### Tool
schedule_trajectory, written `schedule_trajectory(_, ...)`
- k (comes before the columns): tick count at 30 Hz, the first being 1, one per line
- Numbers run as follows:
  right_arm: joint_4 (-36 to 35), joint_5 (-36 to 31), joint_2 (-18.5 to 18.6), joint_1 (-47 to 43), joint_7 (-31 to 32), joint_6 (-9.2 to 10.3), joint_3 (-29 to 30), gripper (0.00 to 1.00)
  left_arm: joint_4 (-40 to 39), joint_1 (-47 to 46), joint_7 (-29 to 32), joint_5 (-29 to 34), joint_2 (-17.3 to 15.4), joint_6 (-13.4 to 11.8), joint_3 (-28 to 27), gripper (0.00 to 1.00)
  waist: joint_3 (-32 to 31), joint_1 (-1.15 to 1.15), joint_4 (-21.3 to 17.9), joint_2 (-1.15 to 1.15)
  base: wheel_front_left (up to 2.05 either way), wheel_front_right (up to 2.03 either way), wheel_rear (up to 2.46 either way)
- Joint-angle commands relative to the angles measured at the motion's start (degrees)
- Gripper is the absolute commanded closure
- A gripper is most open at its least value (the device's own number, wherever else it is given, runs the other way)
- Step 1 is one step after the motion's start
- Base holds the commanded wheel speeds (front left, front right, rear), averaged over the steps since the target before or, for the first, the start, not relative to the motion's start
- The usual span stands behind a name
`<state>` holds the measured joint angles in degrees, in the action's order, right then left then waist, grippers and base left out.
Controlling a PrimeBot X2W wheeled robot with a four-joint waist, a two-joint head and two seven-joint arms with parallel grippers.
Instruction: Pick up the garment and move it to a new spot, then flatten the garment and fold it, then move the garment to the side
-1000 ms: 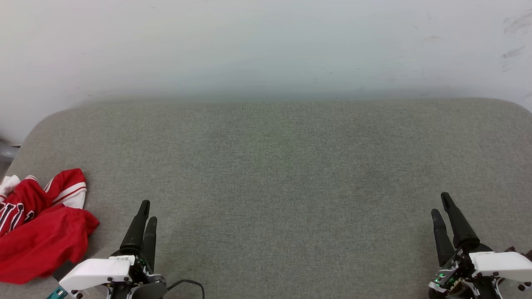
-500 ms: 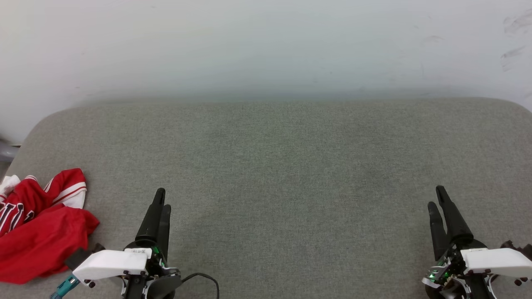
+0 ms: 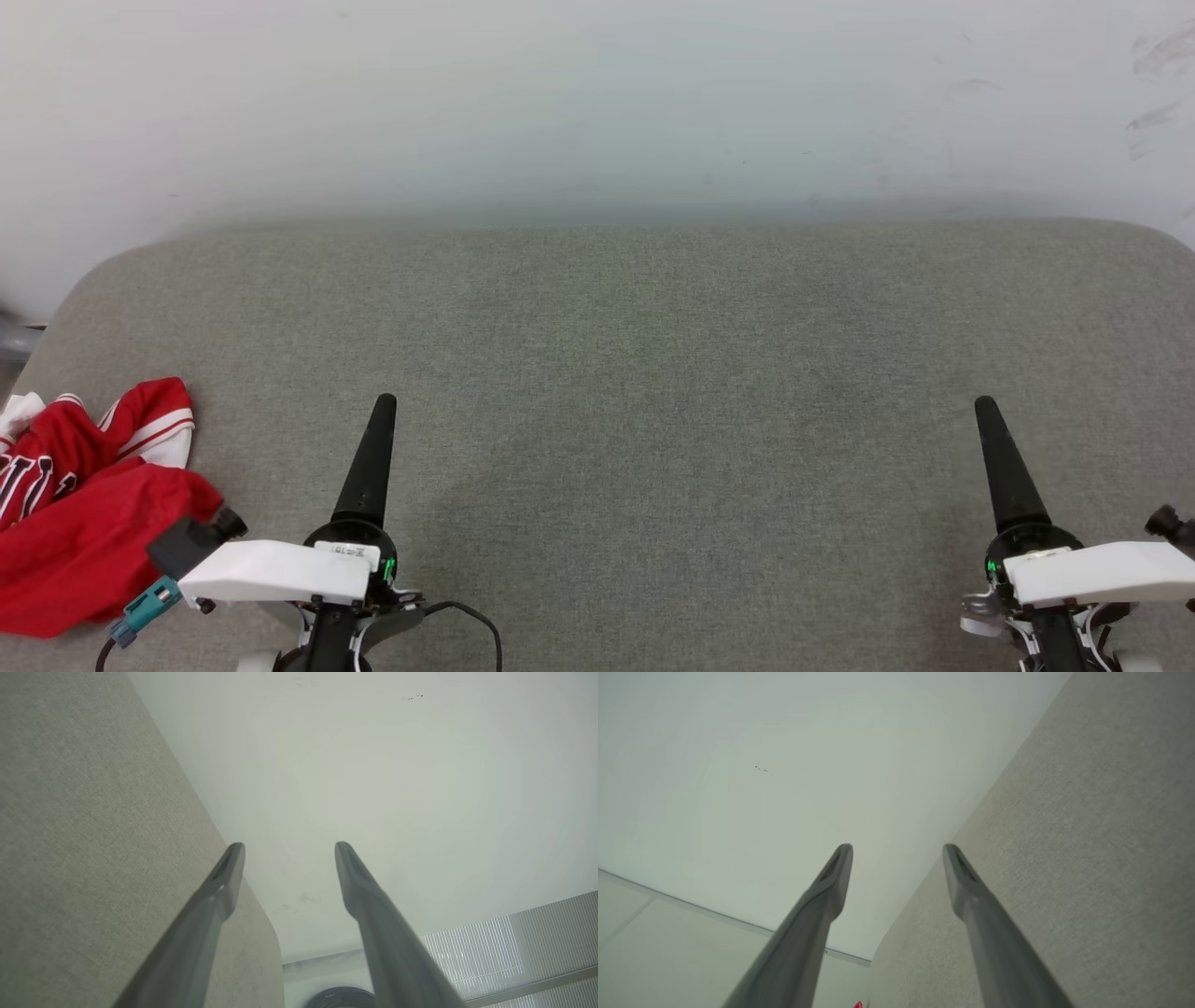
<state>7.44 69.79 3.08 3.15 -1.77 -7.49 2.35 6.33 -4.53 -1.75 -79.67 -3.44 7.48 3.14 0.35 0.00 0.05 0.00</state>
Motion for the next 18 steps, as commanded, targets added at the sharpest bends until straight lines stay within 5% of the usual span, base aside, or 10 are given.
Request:
schedule_trajectory(1, -1.5, -3.2, 0.6, 0.1, -0.5, 0.00, -0.2, 0.00, -1.2, -1.5, -0.5, 2.1, -0.3, 0.0, 0.2, 0.00, 0.0, 0.00, 0.0, 0.00, 0.00, 0.00, 0.00)
schedule_trajectory(18, -5.7, -31.0, 0.2, -2.0, -0.9, 0.00, -0.2, 0.00, -1.8, -1.4, -3.8, 28.5, -0.6, 0.0, 1.2, 0.00, -0.1, 0.00, -0.4, 0.00, 0.00, 0.00, 0.00)
